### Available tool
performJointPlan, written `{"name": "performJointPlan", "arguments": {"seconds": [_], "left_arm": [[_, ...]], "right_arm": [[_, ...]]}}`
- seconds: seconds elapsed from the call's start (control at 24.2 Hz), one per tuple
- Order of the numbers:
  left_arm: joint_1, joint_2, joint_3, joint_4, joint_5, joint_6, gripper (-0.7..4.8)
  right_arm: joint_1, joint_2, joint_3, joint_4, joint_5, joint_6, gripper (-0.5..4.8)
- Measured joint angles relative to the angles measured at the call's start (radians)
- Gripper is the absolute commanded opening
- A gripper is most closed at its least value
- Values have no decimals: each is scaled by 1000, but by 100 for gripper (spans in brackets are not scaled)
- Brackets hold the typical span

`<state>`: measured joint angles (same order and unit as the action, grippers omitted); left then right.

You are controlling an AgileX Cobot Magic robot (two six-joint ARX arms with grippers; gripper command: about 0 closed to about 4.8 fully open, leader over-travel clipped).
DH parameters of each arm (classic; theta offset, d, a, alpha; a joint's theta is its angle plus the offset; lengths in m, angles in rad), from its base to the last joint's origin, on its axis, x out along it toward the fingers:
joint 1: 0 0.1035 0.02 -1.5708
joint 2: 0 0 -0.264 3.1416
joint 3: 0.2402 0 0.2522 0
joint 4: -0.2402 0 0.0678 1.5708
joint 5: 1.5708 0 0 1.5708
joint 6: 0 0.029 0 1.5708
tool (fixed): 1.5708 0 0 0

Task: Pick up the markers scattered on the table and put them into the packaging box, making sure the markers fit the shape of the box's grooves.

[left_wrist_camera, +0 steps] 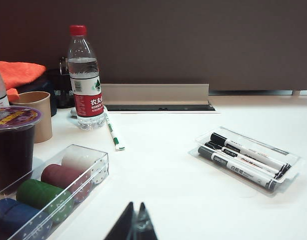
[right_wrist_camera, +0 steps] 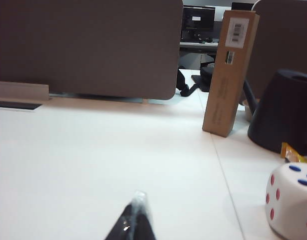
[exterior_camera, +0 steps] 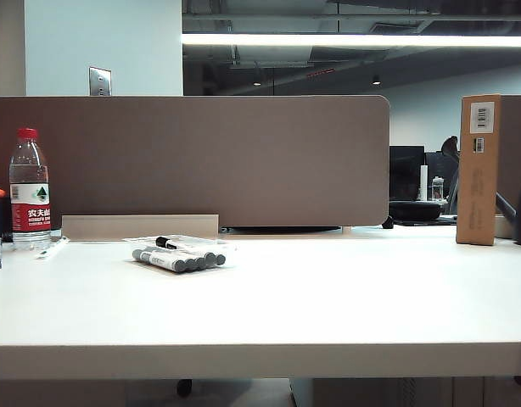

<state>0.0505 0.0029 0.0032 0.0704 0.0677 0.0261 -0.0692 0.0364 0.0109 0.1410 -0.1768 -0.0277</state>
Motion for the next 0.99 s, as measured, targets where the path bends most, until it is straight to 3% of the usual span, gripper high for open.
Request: {"name": "performJointPlan", "arguments": {"seconds": [0.17,0.45,0.99], "left_arm": [[0,0,0,0,0,0,1],[0,0,0,0,0,0,1],[0,0,0,0,0,0,1]], "right_arm": [[3,-39,-5,-20,4,6,-5],[71,-39,-5,-77,170,23,-5],[82,-39,-5,-172,177,24,-5]]}}
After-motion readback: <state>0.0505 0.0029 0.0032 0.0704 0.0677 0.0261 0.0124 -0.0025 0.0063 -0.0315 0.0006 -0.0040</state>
